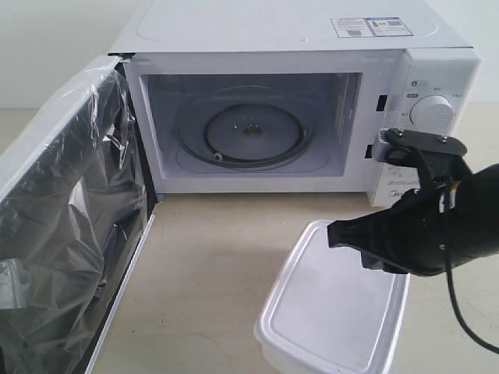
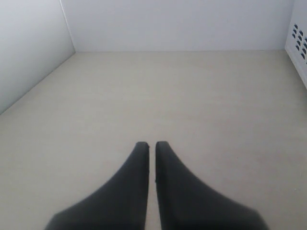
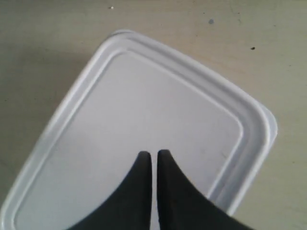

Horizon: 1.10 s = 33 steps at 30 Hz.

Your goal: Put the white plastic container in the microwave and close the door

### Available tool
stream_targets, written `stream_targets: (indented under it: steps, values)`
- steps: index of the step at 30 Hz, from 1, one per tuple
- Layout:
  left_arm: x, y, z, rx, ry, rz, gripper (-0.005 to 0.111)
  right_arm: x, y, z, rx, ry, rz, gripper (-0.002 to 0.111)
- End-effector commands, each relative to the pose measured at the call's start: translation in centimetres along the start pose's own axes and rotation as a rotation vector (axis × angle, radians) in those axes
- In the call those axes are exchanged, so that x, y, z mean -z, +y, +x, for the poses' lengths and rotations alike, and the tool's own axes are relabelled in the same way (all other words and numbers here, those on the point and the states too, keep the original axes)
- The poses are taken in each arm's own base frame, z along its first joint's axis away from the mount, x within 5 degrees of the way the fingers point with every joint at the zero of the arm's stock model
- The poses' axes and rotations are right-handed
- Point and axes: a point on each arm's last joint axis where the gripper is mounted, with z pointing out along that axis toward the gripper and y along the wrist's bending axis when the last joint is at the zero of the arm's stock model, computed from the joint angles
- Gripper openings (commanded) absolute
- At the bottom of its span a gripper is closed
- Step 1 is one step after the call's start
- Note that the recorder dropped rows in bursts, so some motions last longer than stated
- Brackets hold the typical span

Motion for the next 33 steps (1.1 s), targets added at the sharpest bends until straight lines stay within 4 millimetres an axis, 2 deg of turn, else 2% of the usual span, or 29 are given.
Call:
stream_targets:
  steps: [1, 8, 18, 23, 33]
  values:
    - [0.0, 0.0, 0.1, 0.006, -0.001, -0.003, 0.004, -2.7, 0.8, -0.6, 0.042, 0.044, 0.0, 0.0]
    - [0.0, 0.0, 0.1, 0.006, -0.001, -0.003, 0.004, -4.1, 4.5, -0.7, 0.103, 0.035, -0.072, 0.0]
    - [0.0, 0.0, 0.1, 0.006, -0.001, -0.003, 0.004, -5.1, 7.2, 1.7, 0.184, 0.121, -0.106, 0.0]
    - [0.0, 0.0, 0.1, 0.006, -0.001, -0.003, 0.004, -4.9, 8.1, 2.7, 0.206, 0.161, -0.12, 0.0]
    - [0.0, 0.0, 0.1, 0.006, -0.001, -0.003, 0.004, -4.7, 8.6, 4.2, 0.274, 0.257, -0.116, 0.0]
